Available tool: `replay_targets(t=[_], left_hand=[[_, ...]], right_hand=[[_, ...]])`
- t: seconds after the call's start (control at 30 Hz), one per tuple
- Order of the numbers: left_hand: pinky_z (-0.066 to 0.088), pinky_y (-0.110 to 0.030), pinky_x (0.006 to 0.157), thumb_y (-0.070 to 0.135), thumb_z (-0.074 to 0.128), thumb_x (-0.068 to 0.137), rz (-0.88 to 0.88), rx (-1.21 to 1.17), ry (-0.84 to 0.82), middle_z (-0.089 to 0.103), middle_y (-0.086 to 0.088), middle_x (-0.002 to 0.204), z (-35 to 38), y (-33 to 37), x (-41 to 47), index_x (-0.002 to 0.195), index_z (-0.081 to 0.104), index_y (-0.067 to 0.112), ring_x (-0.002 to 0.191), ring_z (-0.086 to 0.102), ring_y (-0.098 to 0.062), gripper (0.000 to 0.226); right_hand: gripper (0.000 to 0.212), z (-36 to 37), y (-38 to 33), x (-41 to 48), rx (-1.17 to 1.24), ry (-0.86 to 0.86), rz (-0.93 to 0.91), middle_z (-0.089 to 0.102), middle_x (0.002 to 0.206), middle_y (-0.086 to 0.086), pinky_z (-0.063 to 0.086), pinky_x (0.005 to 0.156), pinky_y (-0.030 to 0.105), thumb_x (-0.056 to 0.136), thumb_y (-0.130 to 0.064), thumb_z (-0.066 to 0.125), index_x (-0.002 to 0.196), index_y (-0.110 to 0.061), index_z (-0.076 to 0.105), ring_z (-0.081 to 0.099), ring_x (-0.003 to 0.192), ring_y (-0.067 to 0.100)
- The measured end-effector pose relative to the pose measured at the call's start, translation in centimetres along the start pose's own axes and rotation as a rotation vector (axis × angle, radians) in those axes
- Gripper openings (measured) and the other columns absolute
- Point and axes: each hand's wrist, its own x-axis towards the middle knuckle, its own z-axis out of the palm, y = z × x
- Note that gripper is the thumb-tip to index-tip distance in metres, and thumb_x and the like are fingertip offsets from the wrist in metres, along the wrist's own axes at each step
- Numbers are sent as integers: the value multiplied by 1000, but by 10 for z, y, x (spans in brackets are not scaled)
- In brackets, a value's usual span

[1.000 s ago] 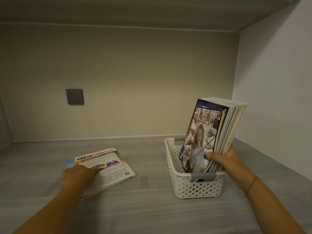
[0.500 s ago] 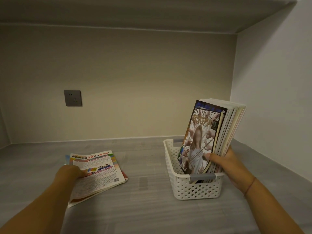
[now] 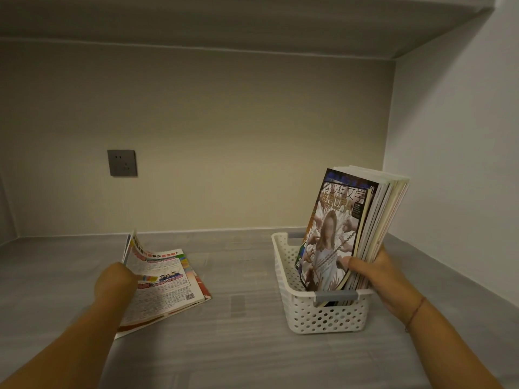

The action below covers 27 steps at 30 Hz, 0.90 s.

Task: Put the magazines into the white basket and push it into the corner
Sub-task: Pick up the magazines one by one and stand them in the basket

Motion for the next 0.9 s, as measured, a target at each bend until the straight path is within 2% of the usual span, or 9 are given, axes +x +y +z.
replay_targets(t=[0.13,0.23,0.37,0.5,0.6,0.67,0.73,0.8,0.9], left_hand=[[46,-45,76,0,52,91,-42,5,31,62,-30,99,0,-1,-6,105,60,-11,93,60,-44,20],[48,-47,77,2,53,91,-54,-20,52,62,-30,97,1,-10,-6,102,61,-12,90,60,-45,20],[51,-44,72,10,59,89,12,33,133,62,-25,93,-9,-17,-9,104,66,-4,81,60,-39,22],[52,-39,68,17,68,83,66,-35,74,61,-15,82,-19,-1,-12,98,62,2,75,59,-31,21],[47,-41,73,12,58,89,57,-77,-61,59,-18,90,-24,20,-9,103,58,-3,83,56,-32,20],[48,-42,74,2,48,93,-6,-248,-234,58,-23,97,-24,34,-8,99,58,-8,80,56,-33,15],[54,-40,58,-2,46,94,-117,-514,-480,60,-23,91,-26,48,-18,100,53,-7,70,57,-32,10],[55,-36,42,-2,45,95,-155,-650,-669,63,-22,86,-28,57,-28,106,49,-5,68,62,-33,12],[55,-32,41,0,46,95,-138,-686,-832,70,-21,76,-32,69,-40,102,51,-5,59,68,-30,10]], right_hand=[[43,0,0,0,0,-7,-3,73,94,-6,57,75,35,70,-11,74,100,-37,56,70,89,15],[43,0,0,-1,0,-8,-4,74,93,-7,57,72,31,71,-10,74,101,-35,56,70,89,14],[42,0,0,-1,-5,-5,5,71,102,2,55,82,41,73,-9,73,101,-34,56,69,93,19],[46,1,-1,0,0,4,3,69,106,2,54,84,43,72,-10,73,103,-38,54,68,96,20],[43,1,-1,-1,-4,6,5,69,105,1,53,86,44,74,-8,72,102,-36,54,67,97,20],[39,1,-2,-2,-13,2,10,70,103,0,53,86,43,75,-9,71,100,-35,56,67,95,19],[39,1,-3,-3,-10,2,18,70,104,4,54,85,42,75,-9,71,100,-33,55,67,95,20],[41,2,-4,-3,-5,1,18,68,107,5,53,86,43,75,-9,71,103,-33,53,66,97,22],[42,3,-5,-3,-2,3,13,67,108,6,52,88,45,76,-6,70,104,-32,52,65,100,24]])
